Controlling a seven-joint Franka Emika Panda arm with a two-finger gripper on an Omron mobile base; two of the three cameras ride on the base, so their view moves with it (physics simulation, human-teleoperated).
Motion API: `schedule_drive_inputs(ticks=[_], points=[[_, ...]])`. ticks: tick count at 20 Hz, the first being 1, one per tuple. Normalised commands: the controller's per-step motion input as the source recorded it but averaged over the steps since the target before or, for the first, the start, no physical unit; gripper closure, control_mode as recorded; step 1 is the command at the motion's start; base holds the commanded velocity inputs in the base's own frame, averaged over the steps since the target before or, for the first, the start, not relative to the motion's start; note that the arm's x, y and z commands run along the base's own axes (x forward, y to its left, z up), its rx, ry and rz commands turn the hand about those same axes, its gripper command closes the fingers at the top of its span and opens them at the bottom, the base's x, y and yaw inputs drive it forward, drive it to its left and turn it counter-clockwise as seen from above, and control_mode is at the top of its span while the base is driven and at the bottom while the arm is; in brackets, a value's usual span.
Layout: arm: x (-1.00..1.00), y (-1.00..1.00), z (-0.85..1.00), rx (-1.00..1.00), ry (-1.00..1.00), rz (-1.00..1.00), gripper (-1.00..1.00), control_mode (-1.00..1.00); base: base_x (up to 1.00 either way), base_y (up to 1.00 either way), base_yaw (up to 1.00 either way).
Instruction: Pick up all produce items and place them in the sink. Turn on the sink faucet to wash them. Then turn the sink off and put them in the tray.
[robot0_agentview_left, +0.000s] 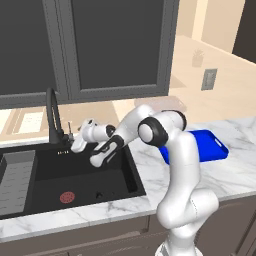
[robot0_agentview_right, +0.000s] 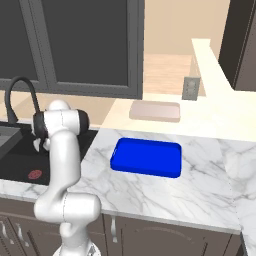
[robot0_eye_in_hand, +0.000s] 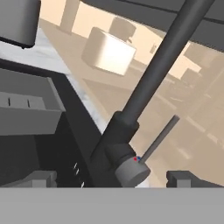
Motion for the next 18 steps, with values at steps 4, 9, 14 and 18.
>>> schedule_drive_inputs(ticks=[4,9,14,18], points=[[0.35,0.00,0.00,0.02,0.03,0.00,-1.00,-1.00,0.00,0.00,0.00],[0.33,0.00,0.00,0.02,0.02,0.00,-1.00,-1.00,0.00,0.00,0.00],[0.28,0.08,0.00,0.02,0.01,0.00,-1.00,-1.00,0.00,0.00,0.00],[0.27,0.14,0.00,0.01,0.01,0.00,-1.00,-1.00,0.00,0.00,0.00]])
